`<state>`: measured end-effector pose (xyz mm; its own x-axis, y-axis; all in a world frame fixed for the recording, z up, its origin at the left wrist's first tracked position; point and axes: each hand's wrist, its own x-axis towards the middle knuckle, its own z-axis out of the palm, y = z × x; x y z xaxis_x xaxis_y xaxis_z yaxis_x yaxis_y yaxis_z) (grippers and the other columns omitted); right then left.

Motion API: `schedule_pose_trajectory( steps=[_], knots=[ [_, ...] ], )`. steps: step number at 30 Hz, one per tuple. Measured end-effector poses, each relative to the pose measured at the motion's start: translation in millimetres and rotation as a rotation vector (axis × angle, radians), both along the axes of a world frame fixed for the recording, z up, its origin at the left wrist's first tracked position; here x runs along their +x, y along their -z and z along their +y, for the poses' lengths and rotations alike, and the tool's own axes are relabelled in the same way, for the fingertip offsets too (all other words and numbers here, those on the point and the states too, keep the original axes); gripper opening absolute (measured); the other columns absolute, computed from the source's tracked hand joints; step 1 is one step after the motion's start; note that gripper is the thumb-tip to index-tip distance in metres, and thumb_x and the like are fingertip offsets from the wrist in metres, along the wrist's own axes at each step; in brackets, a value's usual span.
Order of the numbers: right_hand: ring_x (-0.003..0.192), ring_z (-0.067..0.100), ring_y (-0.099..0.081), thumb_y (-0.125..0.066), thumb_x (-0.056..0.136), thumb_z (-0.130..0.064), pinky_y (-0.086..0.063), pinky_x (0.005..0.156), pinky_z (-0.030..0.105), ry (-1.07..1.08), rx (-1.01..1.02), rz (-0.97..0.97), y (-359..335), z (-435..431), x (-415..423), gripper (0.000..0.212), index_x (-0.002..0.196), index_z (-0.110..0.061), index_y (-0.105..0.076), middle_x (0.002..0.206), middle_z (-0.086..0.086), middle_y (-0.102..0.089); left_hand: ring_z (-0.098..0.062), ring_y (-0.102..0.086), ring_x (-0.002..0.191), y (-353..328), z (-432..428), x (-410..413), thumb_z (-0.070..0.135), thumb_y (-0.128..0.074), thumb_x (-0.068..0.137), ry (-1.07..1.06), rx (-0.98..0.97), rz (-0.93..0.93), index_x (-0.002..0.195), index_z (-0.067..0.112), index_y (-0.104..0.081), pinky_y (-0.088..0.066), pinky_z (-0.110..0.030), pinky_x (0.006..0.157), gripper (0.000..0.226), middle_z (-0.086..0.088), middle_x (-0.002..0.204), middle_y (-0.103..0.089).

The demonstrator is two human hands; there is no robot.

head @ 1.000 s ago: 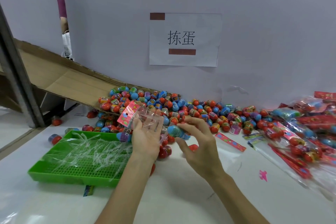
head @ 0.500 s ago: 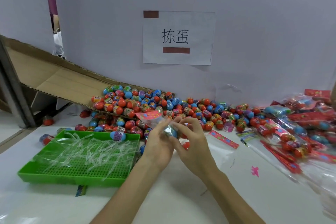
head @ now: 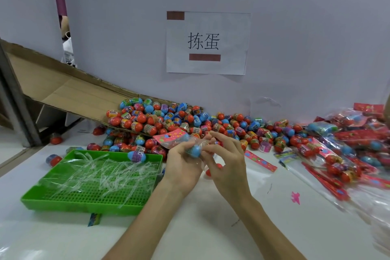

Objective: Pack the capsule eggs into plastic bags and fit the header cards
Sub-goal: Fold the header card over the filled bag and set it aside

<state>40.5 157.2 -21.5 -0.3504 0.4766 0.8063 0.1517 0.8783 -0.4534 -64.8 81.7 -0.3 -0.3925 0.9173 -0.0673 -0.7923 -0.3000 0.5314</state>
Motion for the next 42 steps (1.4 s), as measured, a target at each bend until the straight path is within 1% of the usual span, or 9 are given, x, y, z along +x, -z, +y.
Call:
schedule_pose_trajectory(
  steps=[3,5,8,10,14,19,25,33,42],
  knots=[
    [0.134,0.01,-0.041,-0.07,0.094,-0.012,-0.039,0.108,0.033,-0.095,-0.084,-0.081,2.5,-2.3,-2.3,0.03,0.116,-0.032,-0.075,0.143,-0.012,-0.056,-0.024,-0.072,0.084,-2.8,-3.0,-1.0,0.012,-0.051,0.091,-0.005,0.008,0.047,0.084,0.003,-0.079,-0.058,-0.033,0.089,0.031,-0.016,0.098,-0.074],
    [0.137,0.007,-0.036,-0.068,0.094,-0.008,-0.032,0.111,0.025,-0.173,-0.153,-0.132,1.9,-3.9,-3.0,0.038,0.119,-0.036,-0.074,0.147,-0.016,-0.05,-0.029,-0.07,0.089,-5.1,-4.4,-4.5,0.012,-0.051,0.091,-0.027,0.022,0.008,0.099,-0.003,-0.072,-0.061,-0.035,0.082,0.027,-0.018,0.102,-0.07],
    [0.135,0.0,-0.038,-0.064,0.093,-0.009,-0.028,0.106,0.008,-0.169,-0.207,-0.074,-0.8,-3.8,-1.6,0.034,0.111,-0.036,-0.075,0.141,-0.016,-0.052,-0.038,-0.061,0.117,-5.6,-3.9,-11.3,0.013,-0.051,0.089,-0.034,0.063,-0.021,0.128,-0.004,-0.056,-0.047,-0.045,0.112,0.043,-0.027,0.127,-0.062],
    [0.134,-0.001,-0.039,-0.064,0.093,-0.01,-0.03,0.106,0.008,-0.147,-0.248,-0.042,-2.1,-1.6,0.3,0.031,0.108,-0.036,-0.073,0.138,-0.015,-0.051,-0.038,-0.062,0.127,-7.1,-3.7,-10.6,0.012,-0.051,0.087,-0.036,0.077,-0.043,0.134,-0.005,-0.054,-0.046,-0.045,0.112,0.05,-0.03,0.141,-0.058],
    [0.138,-0.003,-0.034,-0.062,0.096,-0.017,-0.024,0.106,0.003,-0.146,-0.238,-0.103,-0.6,0.8,1.4,0.035,0.121,-0.04,-0.069,0.146,-0.018,-0.044,-0.034,-0.072,0.109,-4.4,-1.9,-6.8,0.009,-0.051,0.088,-0.036,0.073,0.002,0.098,-0.004,-0.074,-0.049,-0.044,0.108,0.029,-0.026,0.122,-0.07],
    [0.147,-0.001,-0.022,-0.05,0.1,-0.035,-0.02,0.116,0.019,-0.195,-0.225,-0.251,2.5,-1.9,-1.5,0.038,0.135,-0.046,-0.061,0.158,-0.02,-0.032,-0.033,-0.074,0.105,-5.8,-3.2,-5.8,0.009,-0.05,0.088,-0.008,0.047,0.067,0.099,-0.002,-0.07,-0.051,-0.044,0.1,0.026,-0.022,0.119,-0.072],
    [0.129,-0.011,-0.041,-0.064,0.097,-0.013,-0.043,0.109,0.024,-0.083,-0.345,0.032,-4.5,8.1,4.1,0.03,0.123,-0.027,-0.069,0.137,-0.015,-0.051,-0.038,-0.071,0.112,-11.8,-4.8,-19.3,0.002,-0.051,0.087,-0.184,0.087,-0.082,0.108,-0.005,-0.065,-0.052,-0.047,0.103,0.026,-0.026,0.125,-0.07],
    [0.147,0.018,-0.033,-0.06,0.094,-0.059,-0.032,0.12,0.051,0.017,-0.325,-0.558,6.4,14.8,-2.2,0.065,0.151,-0.04,-0.039,0.167,-0.008,-0.018,-0.04,-0.061,0.127,-10.8,-7.5,-31.7,-0.002,-0.044,0.095,-0.36,0.031,-0.125,0.099,-0.001,-0.062,-0.047,-0.049,0.113,0.018,-0.023,0.127,-0.067],
    [0.132,0.018,-0.049,-0.067,0.096,-0.037,-0.048,0.101,0.032,-0.05,-0.313,-0.722,2.3,38.9,-28.5,0.044,0.139,-0.033,-0.059,0.15,-0.006,-0.043,-0.042,-0.063,0.123,-12.6,-9.7,-26.0,-0.002,-0.044,0.094,-0.347,0.005,-0.115,0.114,-0.005,-0.06,-0.053,-0.047,0.1,0.025,-0.028,0.125,-0.069]
  ],
)
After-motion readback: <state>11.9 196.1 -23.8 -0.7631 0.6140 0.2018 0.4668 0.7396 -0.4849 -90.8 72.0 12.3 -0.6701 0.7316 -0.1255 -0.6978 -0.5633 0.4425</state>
